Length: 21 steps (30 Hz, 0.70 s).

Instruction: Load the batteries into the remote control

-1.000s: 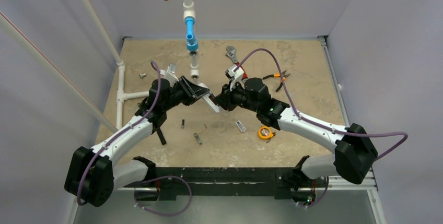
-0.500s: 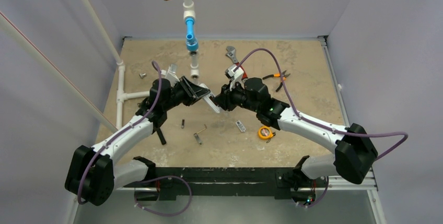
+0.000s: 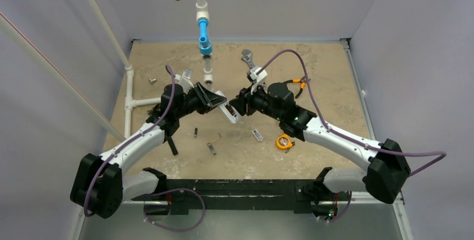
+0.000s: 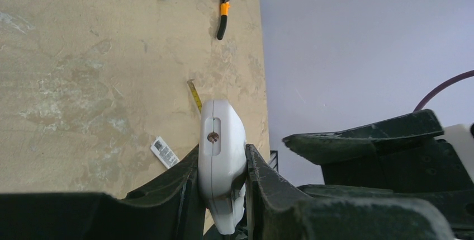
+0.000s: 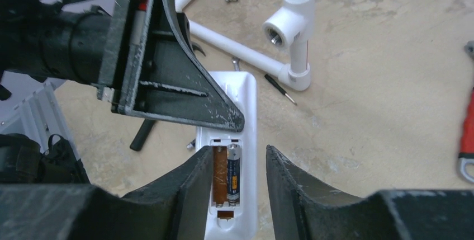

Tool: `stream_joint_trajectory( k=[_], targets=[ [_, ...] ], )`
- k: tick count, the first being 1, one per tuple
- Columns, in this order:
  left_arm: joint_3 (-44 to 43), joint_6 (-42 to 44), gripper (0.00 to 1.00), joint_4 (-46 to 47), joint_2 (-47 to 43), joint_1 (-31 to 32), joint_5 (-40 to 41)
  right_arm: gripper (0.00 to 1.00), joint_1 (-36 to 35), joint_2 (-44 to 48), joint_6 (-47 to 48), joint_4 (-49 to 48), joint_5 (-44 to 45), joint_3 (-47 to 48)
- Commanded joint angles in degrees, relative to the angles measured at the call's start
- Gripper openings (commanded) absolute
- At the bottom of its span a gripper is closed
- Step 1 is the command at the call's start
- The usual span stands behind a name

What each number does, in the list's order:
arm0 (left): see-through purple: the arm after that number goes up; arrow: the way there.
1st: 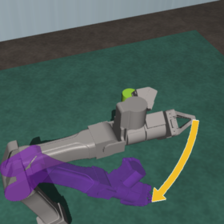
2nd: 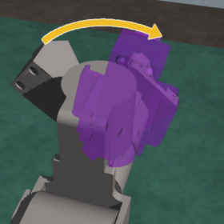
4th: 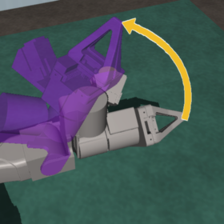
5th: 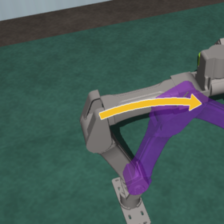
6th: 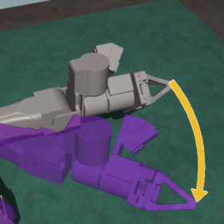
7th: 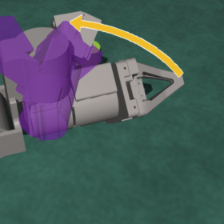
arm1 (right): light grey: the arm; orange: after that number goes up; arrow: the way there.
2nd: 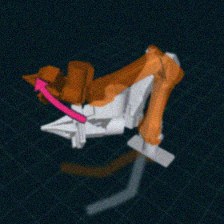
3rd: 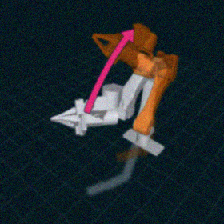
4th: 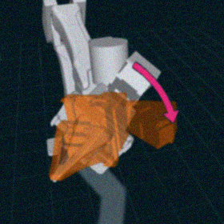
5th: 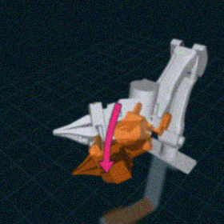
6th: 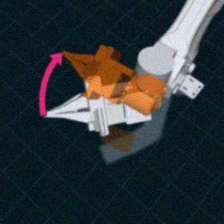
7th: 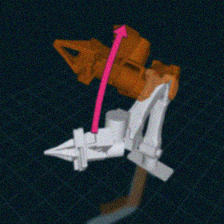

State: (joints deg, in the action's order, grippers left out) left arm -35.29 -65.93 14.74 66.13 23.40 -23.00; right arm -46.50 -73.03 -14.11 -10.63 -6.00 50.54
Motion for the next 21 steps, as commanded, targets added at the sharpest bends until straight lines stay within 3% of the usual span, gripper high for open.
stream_joint_trajectory(
  k=[1,11,16,21],
  targets=[
    [-2.15,2.92,0.00,4.65,1.00,0.31,-4.10,0.41,-0.27,3.83,1.83,-3.40,2.20,0.28],
    [-3.32,9.94,0.00,5.10,3.91,0.27,-16.42,0.42,-0.17,8.00,8.09,-1.42,0.95,-2.74],
    [-4.41,13.88,0.00,0.44,4.27,0.33,-20.51,0.47,-0.21,12.04,24.37,-4.58,-11.55,-8.01],
    [-4.74,15.66,0.00,-0.43,4.31,0.56,-22.89,0.52,-0.17,14.99,31.21,-9.64,-12.97,-13.74]
  ],
)
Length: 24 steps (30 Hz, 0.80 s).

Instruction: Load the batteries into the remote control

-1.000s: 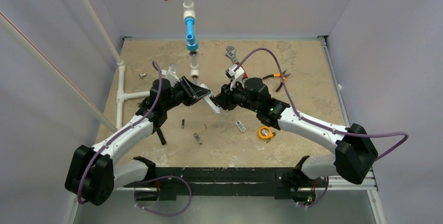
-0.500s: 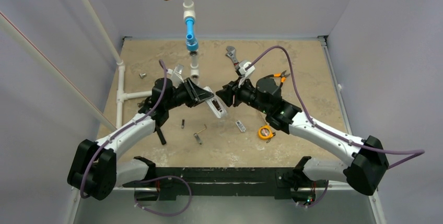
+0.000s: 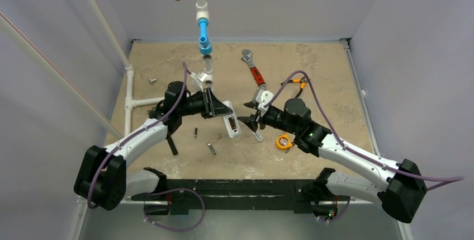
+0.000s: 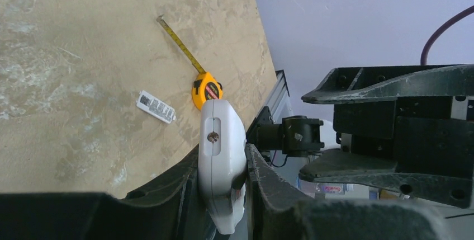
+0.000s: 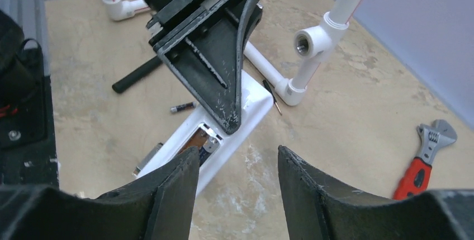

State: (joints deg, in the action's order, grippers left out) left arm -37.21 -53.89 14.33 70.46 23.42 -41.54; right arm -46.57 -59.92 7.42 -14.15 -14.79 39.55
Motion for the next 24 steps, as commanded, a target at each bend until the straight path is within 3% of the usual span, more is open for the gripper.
stream_joint_trajectory(
  k=[1,12,20,24],
  targets=[
    [-2.94,4.01,0.00,-0.27,0.06,0.80,-4.48,0.52,-0.09,2.11,10.49,-7.01,-4.26,-3.49],
    [-4.17,5.89,0.00,-1.90,1.47,3.11,-6.00,0.46,-0.11,4.69,19.07,-12.11,-16.78,-9.28],
    [-4.61,6.14,0.00,-1.75,1.78,3.66,-6.44,0.32,-0.11,5.33,21.62,-13.96,-21.46,-11.34],
    [-4.62,6.10,0.00,-1.85,2.21,4.02,-6.53,0.31,-0.10,5.13,20.59,-16.92,-21.71,-12.28]
  ],
)
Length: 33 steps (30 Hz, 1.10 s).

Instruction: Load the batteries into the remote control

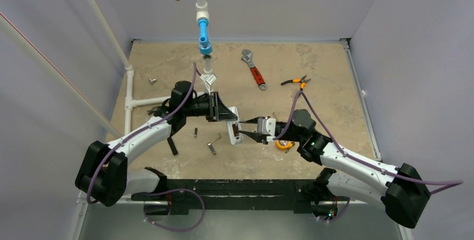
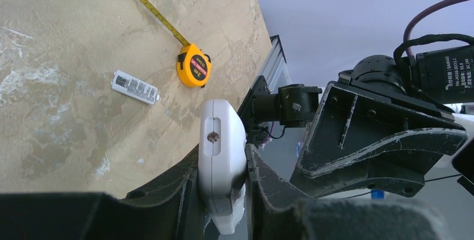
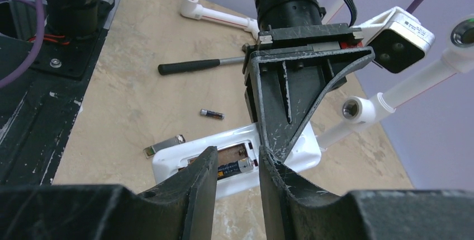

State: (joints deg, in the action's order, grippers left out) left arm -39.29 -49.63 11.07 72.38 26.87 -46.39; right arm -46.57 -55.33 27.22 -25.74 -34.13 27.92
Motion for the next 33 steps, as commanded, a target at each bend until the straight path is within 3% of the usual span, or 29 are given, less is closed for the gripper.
stream_joint_trajectory(
  k=[1,33],
  targets=[
    [-2.55,1.82,0.00,1.41,0.42,0.65,-1.76,0.31,-0.10,0.31,0.72,-5.39,-2.57,-0.51],
    [-2.65,2.76,0.00,1.94,-0.27,2.03,-2.73,0.30,-0.05,-4.60,1.08,-7.67,-2.88,-1.48]
  ],
)
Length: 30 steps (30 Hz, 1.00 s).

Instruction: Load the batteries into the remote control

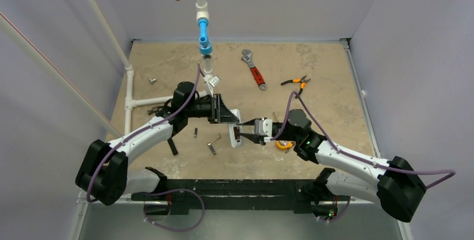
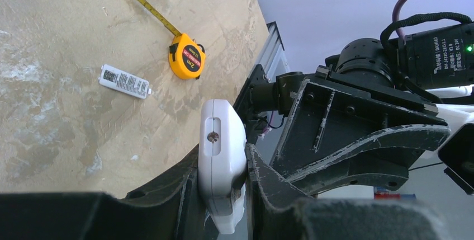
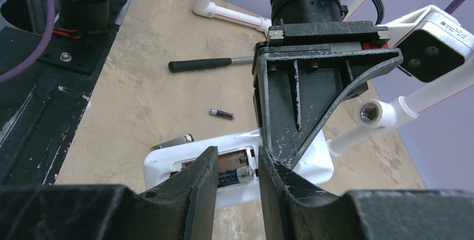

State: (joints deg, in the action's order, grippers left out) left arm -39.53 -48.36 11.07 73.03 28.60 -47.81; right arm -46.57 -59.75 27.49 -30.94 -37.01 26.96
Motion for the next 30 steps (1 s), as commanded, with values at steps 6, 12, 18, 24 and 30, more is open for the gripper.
stream_joint_trajectory(
  k=[6,12,18,24,30],
  targets=[
    [-2.39,1.35,0.00,2.46,-0.83,0.32,-1.55,0.30,-0.02,-0.28,0.89,-2.21,0.61,-1.03],
    [-2.48,1.13,0.00,2.88,-0.54,0.27,-1.82,0.29,-0.02,-0.59,1.12,-2.73,0.97,-1.39],
    [-2.37,1.04,0.00,2.99,-0.72,0.40,-1.91,0.29,-0.05,-1.21,1.40,-2.82,1.11,-1.34],
    [-2.42,1.03,0.00,3.00,-0.70,0.36,-1.85,0.28,-0.02,-1.58,1.64,-2.60,1.08,-1.26],
    [-2.46,1.01,0.00,3.07,-0.84,0.40,-1.85,0.23,-0.02,-1.45,2.74,-0.42,1.02,-0.67]
  ],
)
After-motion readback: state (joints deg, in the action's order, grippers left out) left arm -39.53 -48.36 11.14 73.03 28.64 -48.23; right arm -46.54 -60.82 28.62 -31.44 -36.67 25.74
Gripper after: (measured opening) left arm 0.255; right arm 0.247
